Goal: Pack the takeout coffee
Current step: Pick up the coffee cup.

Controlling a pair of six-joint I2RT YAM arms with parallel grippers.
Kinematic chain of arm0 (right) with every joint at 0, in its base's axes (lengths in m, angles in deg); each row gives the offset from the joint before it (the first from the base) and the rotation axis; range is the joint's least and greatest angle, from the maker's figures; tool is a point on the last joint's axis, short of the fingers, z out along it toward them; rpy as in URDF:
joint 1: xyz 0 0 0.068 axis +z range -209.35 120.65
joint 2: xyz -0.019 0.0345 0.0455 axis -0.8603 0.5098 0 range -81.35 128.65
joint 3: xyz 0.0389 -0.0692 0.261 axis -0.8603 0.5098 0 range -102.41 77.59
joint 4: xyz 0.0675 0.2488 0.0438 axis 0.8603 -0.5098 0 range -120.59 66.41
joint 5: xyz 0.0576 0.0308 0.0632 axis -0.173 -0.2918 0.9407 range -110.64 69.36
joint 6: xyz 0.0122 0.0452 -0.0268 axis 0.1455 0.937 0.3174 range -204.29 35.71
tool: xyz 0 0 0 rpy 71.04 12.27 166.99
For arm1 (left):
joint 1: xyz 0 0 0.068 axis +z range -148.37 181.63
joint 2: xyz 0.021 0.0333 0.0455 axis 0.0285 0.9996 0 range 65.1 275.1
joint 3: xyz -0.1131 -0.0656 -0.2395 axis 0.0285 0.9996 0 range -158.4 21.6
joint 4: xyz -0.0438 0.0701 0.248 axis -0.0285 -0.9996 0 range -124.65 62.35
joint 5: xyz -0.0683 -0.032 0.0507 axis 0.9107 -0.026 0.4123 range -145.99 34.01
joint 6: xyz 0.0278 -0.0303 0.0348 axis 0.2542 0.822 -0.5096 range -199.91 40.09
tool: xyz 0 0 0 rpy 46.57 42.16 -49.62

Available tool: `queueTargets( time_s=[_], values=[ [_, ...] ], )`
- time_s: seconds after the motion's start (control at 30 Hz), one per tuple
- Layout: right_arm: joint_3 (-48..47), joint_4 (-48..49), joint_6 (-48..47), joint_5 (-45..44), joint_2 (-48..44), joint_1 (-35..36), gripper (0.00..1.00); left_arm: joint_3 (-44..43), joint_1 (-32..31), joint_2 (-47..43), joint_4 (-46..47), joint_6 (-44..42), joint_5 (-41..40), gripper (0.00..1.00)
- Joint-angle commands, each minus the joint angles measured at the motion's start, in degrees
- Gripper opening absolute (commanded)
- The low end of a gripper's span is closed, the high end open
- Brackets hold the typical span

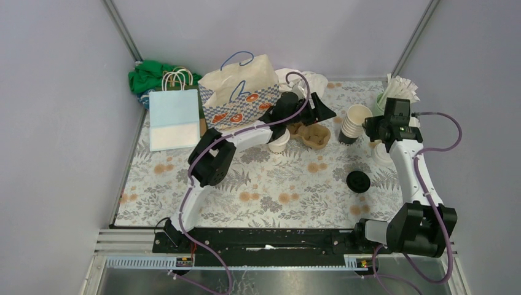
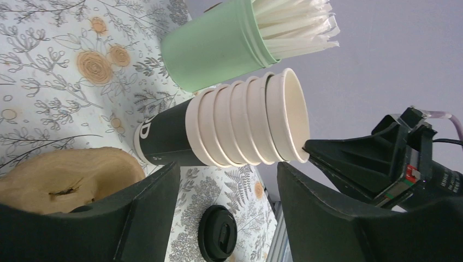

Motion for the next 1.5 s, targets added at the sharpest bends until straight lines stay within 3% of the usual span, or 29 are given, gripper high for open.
queueTargets(
  time_s=[0.0, 0.4, 0.47, 0.57, 0.8, 0.97, 1.33, 1.47],
  values=[
    [1.5, 1.3, 2.3, 3.8, -1.7, -1.2, 0.0, -3.4, -1.0, -2.2, 3.5, 0.3, 2.2, 0.7],
    [0.0, 0.5, 2.2, 5.1, -2.0, -1.7, 0.0, -13.8, -1.3, 6.5, 1.2, 3.8, 6.9, 0.77],
    [-0.1, 0.5, 2.3, 5.1, -2.2, -1.7, 0.0, -13.6, -0.9, 7.1, 1.6, 6.4, 6.7, 0.7],
    [-0.2, 0.4, 2.3, 5.1, -2.1, -1.7, 0.0, -6.6, -0.5, 5.3, 11.5, 9.8, 5.0, 0.52],
    [0.2, 0.8, 2.3, 5.8, -1.8, -1.7, 0.0, -5.0, -0.3, 3.2, 11.4, 7.6, 3.9, 0.53],
    [0.3, 1.2, 2.7, 7.9, -1.4, -1.7, 0.0, -7.0, -0.2, 4.6, 10.2, 8.3, 4.9, 0.41],
    [0.7, 0.9, 3.3, 10.9, -1.4, -1.7, 0.0, -3.4, 0.5, 1.2, 8.6, 6.1, 3.6, 0.42],
    [1.0, 1.1, 3.3, 11.4, -1.1, -1.7, 0.0, -3.2, 0.5, 1.7, 9.7, 7.8, 4.4, 0.48]
  ],
)
